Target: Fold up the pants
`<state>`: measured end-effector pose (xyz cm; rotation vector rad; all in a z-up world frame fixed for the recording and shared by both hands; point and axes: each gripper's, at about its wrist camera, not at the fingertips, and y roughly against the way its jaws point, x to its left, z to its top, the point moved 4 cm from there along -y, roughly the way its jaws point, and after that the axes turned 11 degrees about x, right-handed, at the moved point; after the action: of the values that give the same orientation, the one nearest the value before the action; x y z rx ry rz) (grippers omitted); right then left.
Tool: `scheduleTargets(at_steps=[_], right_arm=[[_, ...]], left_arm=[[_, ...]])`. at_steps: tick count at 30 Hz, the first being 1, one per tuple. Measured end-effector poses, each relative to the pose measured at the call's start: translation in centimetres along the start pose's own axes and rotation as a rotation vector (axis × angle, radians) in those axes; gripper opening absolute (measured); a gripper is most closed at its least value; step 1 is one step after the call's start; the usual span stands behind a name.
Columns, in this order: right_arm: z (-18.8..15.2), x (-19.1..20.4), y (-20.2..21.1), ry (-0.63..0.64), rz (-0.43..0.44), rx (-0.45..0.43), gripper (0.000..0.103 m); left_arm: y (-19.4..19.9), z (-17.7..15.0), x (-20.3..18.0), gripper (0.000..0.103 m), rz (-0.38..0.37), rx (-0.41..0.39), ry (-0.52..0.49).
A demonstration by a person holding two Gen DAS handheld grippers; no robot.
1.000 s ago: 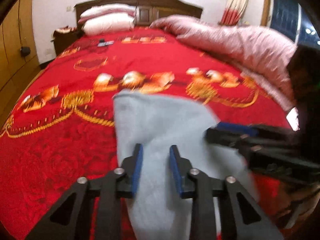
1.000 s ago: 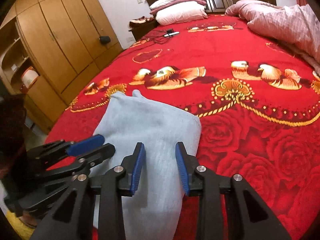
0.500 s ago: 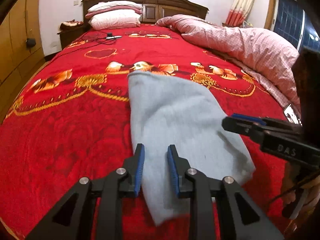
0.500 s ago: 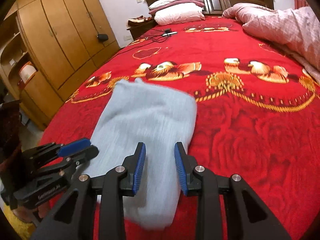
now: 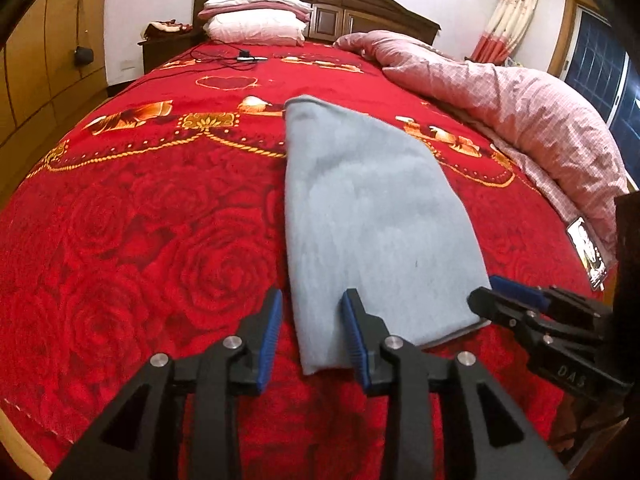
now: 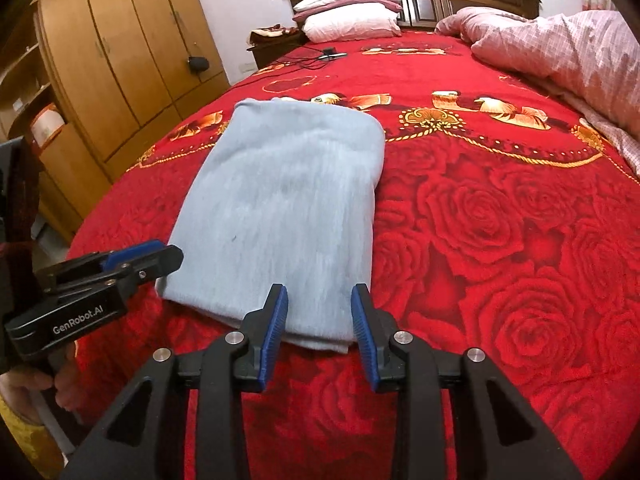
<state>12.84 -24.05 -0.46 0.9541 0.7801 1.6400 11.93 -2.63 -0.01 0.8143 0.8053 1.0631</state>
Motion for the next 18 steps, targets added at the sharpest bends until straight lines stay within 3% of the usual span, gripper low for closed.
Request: scheduleTargets(at_steps=[8, 18], right_arm=[[-1.1, 0.1, 1.2, -0.012, -0.002, 0.004, 0.037], [-2.6, 0.5, 3.1, -0.002, -0.011, -0.010, 0.037]], left_arm=[[1.5, -1.3, -0.3, 0.033, 0.033, 0.007, 0.012], [3.0, -2.9, -0.7, 0.043, 0.067, 0.015, 0.022]])
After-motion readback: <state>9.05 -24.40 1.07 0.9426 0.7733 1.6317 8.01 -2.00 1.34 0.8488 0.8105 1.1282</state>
